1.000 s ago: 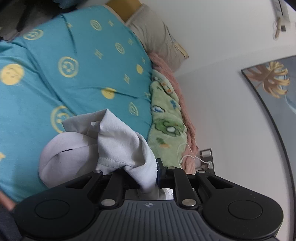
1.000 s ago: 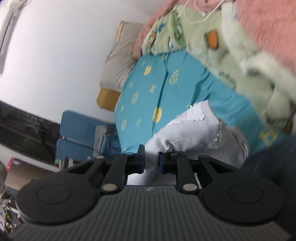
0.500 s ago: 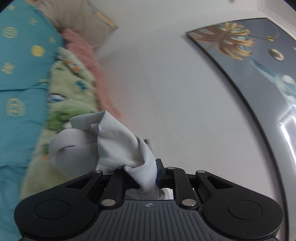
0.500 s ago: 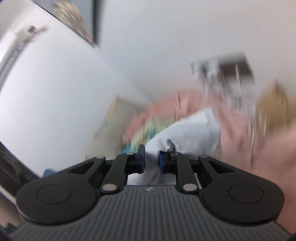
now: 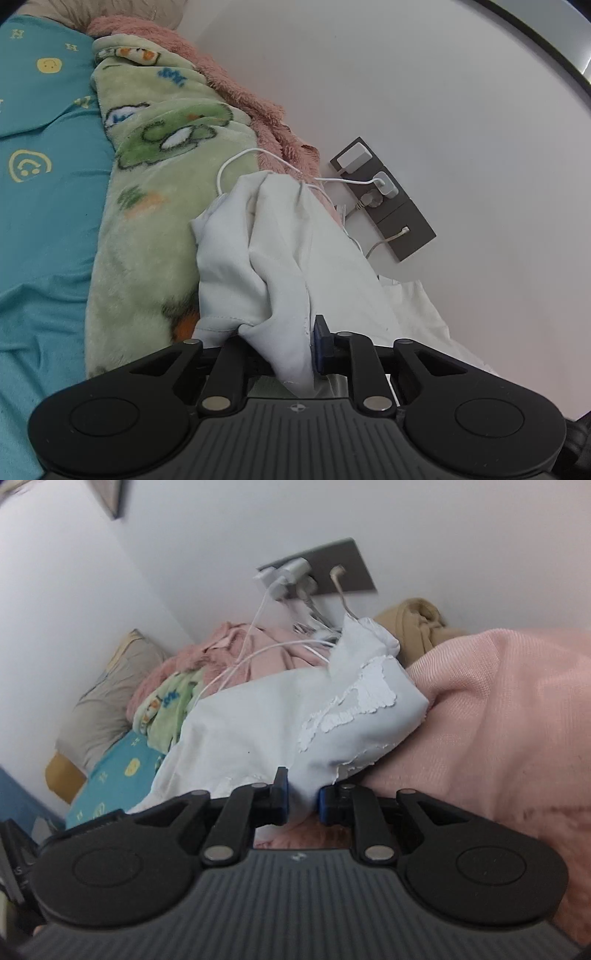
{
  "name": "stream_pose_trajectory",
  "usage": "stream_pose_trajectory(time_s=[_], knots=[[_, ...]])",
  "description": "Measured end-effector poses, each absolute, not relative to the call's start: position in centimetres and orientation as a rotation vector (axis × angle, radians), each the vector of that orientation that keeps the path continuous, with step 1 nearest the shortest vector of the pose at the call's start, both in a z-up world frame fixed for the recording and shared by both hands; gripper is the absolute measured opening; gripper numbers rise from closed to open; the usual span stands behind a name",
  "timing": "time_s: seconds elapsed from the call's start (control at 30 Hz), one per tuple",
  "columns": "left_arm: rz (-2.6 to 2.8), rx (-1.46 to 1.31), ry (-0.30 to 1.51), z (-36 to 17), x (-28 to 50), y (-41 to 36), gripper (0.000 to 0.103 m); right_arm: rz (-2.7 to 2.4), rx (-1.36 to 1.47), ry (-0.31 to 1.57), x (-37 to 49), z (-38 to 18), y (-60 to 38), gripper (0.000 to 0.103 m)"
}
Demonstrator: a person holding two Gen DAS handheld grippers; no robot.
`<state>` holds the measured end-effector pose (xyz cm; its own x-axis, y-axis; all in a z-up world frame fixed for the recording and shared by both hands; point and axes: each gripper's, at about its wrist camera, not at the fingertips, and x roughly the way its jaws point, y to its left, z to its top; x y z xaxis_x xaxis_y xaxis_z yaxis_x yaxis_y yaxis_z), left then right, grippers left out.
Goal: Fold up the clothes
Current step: 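Carry the folded bundle with both grippers onto the pink blanket, then open both grippers and withdraw from the placed bundle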
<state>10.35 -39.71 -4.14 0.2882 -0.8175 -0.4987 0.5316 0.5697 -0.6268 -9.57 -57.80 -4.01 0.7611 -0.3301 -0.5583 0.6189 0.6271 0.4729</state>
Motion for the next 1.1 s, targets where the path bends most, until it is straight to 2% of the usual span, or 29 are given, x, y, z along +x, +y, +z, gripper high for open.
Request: stream_pose_trajectory(time_s=[0.03, 0.1, 0.13, 0.17, 0.2, 0.23, 0.27, 0.3, 0.37, 0.63, 0.93, 1.1], knots=[[-0.921, -0.360, 0.881, -3.7, 10.1, -39.2, 0.025, -0.571, 0.695, 0.451, -9.8, -3.4, -57.5, 0.020], [-0.907, -0.334, 0.861, -2.9, 9.6, -38.2, 0.041, -0.585, 0.678, 0.457, -10.4, -2.2, -56.9, 0.022], [-0.899, -0.321, 0.851, -2.5, 9.4, -37.7, 0.058, -0.592, 0.670, 0.460, -10.7, -1.6, -56.6, 0.024], [-0.892, -0.308, 0.841, -2.1, 9.1, -37.2, 0.072, -0.599, 0.661, 0.463, -11.0, -1.0, -56.3, 0.030], [-0.885, -0.295, 0.830, -1.7, 8.9, -36.6, 0.078, -0.606, 0.653, 0.465, -11.2, -0.3, -56.0, 0.047], [-0.877, -0.282, 0.820, -1.3, 8.6, -36.1, 0.087, -0.613, 0.644, 0.468, -11.5, 0.3, -55.6, 0.058], [-0.872, -0.268, 0.802, -0.6, 8.2, -35.6, 0.090, -0.620, 0.636, 0.471, -11.8, 0.9, -55.3, 0.079], [-0.872, -0.248, 0.772, 0.7, 7.4, -34.9, 0.091, -0.627, 0.628, 0.474, -12.1, 1.5, -55.0, 0.088], [-0.873, -0.202, 0.720, 3.3, 5.6, -33.5, 0.097, -0.620, 0.567, 0.452, -13.2, 3.4, -53.5, 0.087], [-0.890, -0.090, 0.490, 11.4, -3.8, -28.2, 0.103, -0.554, 0.385, 0.364, -18.3, 9.6, -46.4, 0.087], [-0.832, -0.022, 0.279, 14.0, -13.8, -22.0, 0.103, -0.493, 0.280, 0.262, -24.4, 12.0, -38.9, 0.087], [-0.798, -0.042, 0.256, 13.6, -16.1, -19.3, 0.103, -0.483, 0.248, 0.208, -26.9, 12.2, -36.3, 0.087]])
